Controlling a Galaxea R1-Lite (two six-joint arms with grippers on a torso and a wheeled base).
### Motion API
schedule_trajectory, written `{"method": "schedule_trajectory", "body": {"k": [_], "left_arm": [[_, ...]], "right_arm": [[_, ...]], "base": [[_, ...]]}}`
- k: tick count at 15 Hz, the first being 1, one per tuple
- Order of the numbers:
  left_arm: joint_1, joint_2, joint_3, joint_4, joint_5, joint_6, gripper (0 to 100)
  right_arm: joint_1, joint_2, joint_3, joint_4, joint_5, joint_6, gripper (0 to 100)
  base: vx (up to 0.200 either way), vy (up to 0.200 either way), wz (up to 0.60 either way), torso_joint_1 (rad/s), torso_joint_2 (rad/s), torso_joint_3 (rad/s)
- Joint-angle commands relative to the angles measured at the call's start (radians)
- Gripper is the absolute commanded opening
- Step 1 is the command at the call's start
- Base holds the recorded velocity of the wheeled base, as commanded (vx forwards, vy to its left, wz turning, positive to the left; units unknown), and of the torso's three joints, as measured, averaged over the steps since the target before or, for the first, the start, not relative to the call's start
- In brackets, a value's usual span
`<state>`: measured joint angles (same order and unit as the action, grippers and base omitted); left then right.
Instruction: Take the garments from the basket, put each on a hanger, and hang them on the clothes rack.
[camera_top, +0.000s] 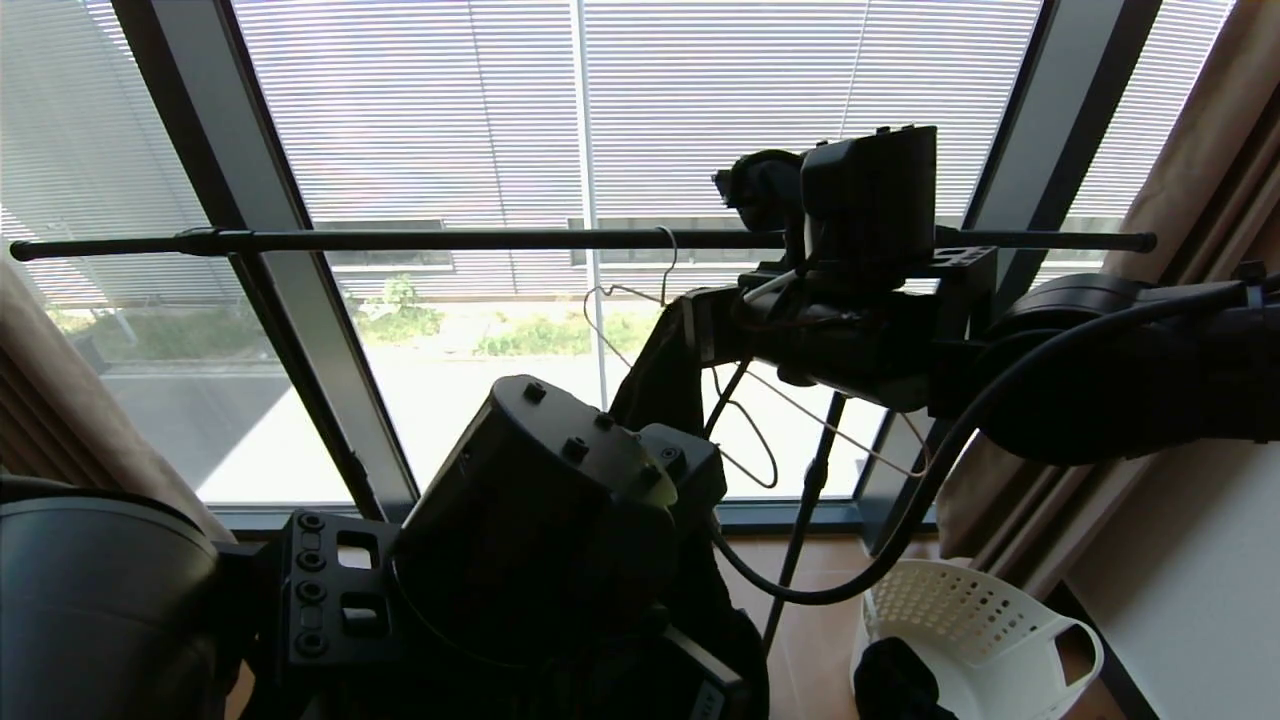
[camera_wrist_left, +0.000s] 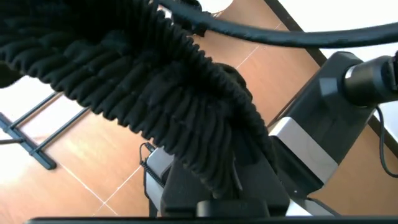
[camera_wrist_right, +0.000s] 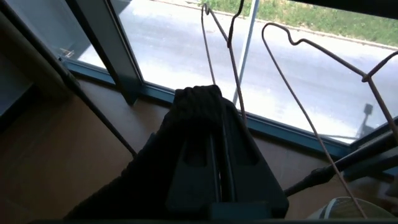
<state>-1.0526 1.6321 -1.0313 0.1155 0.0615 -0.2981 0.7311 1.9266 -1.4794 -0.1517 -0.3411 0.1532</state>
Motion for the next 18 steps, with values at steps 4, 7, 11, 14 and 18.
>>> {"method": "schedule_trajectory", "body": {"k": [4,7,11,14,18], "left_arm": [[0.135,-0.132,0.100,0.004,0.001,-0.003,0],[0.272,-0.175,0.117,-0.002,-0.002,0.056,0],[0.367,-0.069,0.037,-0.037,0.001,0.105,0],[0.370,0.009,-0.050,-0.042,0.004,0.106,0],[0.370,0.022,-0.073,-0.042,0.003,0.139,0]], "right_arm": [[-0.078,-0.201,0.174,-0.002,0.005,0.012,0],[-0.133,-0.347,0.338,-0.006,0.007,0.012,0],[-0.125,-0.523,0.600,0.000,0.007,0.008,0],[-0.064,-0.563,0.705,-0.002,0.007,0.008,0],[-0.055,-0.552,0.740,-0.009,0.008,0.012,0]], "base": [[0.000,0.000,0.00,0.000,0.00,0.000],[0.000,0.000,0.00,0.000,0.00,0.000],[0.000,0.000,0.00,0.000,0.00,0.000],[0.000,0.000,0.00,0.000,0.00,0.000],[0.000,0.000,0.00,0.000,0.00,0.000]]}}
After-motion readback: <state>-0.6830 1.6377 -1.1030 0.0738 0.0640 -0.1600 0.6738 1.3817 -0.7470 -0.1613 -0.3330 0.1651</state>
